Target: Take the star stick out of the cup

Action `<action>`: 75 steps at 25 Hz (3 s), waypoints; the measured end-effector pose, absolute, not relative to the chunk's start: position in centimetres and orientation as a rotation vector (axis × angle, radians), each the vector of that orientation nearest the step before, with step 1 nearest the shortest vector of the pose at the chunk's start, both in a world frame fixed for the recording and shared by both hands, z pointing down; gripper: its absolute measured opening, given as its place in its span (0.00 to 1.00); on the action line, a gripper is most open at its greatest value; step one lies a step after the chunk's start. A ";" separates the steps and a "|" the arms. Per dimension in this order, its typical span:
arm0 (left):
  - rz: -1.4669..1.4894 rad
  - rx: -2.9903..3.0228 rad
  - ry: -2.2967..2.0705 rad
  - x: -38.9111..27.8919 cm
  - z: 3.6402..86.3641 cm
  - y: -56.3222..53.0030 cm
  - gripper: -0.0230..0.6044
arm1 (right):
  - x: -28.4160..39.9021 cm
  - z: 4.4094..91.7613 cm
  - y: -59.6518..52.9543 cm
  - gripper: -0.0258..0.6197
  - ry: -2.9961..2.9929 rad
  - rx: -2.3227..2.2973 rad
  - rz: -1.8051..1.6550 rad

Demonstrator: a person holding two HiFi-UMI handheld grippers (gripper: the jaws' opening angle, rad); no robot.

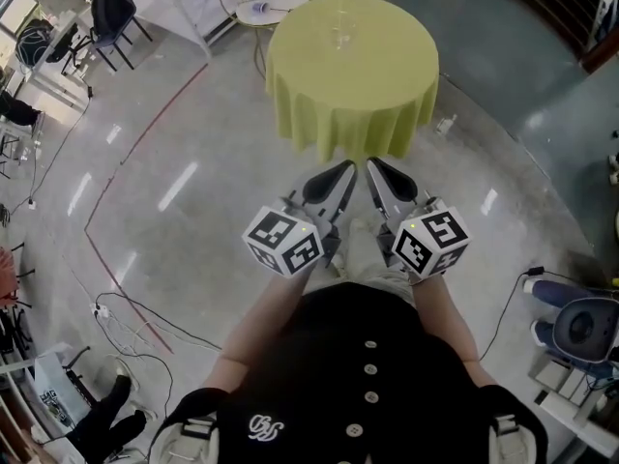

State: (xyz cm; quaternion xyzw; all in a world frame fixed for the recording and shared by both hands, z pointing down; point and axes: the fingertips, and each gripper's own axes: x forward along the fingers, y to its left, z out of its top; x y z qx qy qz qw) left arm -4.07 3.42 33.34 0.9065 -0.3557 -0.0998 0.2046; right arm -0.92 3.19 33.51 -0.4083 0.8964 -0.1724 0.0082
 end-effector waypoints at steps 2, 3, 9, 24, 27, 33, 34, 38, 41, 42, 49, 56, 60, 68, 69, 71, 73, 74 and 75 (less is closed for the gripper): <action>-0.277 2.518 -0.988 -4.2 33.6 3.0 0.06 | -1.0 33.7 2.7 0.04 2.803 -1.278 -0.548; -0.275 2.516 -0.987 -4.3 33.7 2.7 0.06 | -1.1 33.8 2.4 0.04 2.804 -1.278 -0.551; -0.275 2.491 -0.998 -4.7 34.4 1.0 0.06 | -1.2 34.3 0.4 0.04 2.821 -1.277 -0.565; -0.292 2.455 -1.037 -4.4 35.6 -8.6 0.06 | -0.5 35.9 -8.9 0.04 2.852 -1.255 -0.578; -0.293 2.450 -1.045 -4.0 35.3 -10.7 0.06 | -0.2 35.6 -11.2 0.04 2.858 -1.244 -0.581; -0.306 2.439 -1.074 -3.0 34.8 -15.3 0.06 | 0.8 34.9 -15.7 0.04 2.872 -1.206 -0.572; -0.307 2.440 -1.077 -2.7 34.6 -16.0 0.06 | 1.1 34.9 -16.4 0.04 2.872 -1.204 -0.576; -0.320 2.443 -1.094 -2.2 34.1 -19.0 0.06 | 1.6 34.7 -19.4 0.04 2.878 -1.190 -0.574; -0.326 2.443 -1.112 -2.1 34.0 -21.0 0.06 | 1.8 34.5 -21.4 0.04 2.882 -1.170 -0.565; -0.329 2.441 -1.120 -2.0 34.0 -21.6 0.06 | 1.9 34.5 -22.1 0.04 2.884 -1.165 -0.563; -0.323 2.423 -1.158 -0.8 34.5 -25.5 0.06 | 2.9 34.9 -26.1 0.04 2.904 -1.112 -0.568; -0.318 2.397 -1.201 -0.9 34.8 -28.4 0.06 | 2.7 35.0 -29.7 0.04 2.959 -1.052 -0.578; -0.310 2.385 -1.222 -1.2 35.0 -29.5 0.06 | 2.7 34.7 -31.8 0.04 2.990 -1.028 -0.554; -0.308 2.327 -1.271 -2.5 36.0 -31.3 0.06 | 1.9 34.8 -35.2 0.04 3.031 -1.003 -0.543; -0.309 2.320 -1.276 -2.6 36.1 -31.5 0.06 | 1.8 35.0 -35.6 0.04 3.033 -1.002 -0.548; -0.309 2.306 -1.285 -2.7 36.5 -32.0 0.06 | 1.6 35.6 -36.4 0.04 3.040 -1.000 -0.563; -0.311 2.290 -1.292 -2.9 37.0 -32.4 0.06 | 1.3 36.5 -37.2 0.04 3.052 -0.995 -0.584; -0.312 2.278 -1.297 -3.1 37.3 -32.6 0.06 | 1.1 37.1 -37.6 0.04 3.060 -0.994 -0.596; -0.314 2.266 -1.301 -3.3 37.6 -32.7 0.06 | 1.0 37.5 -38.0 0.04 3.067 -0.995 -0.607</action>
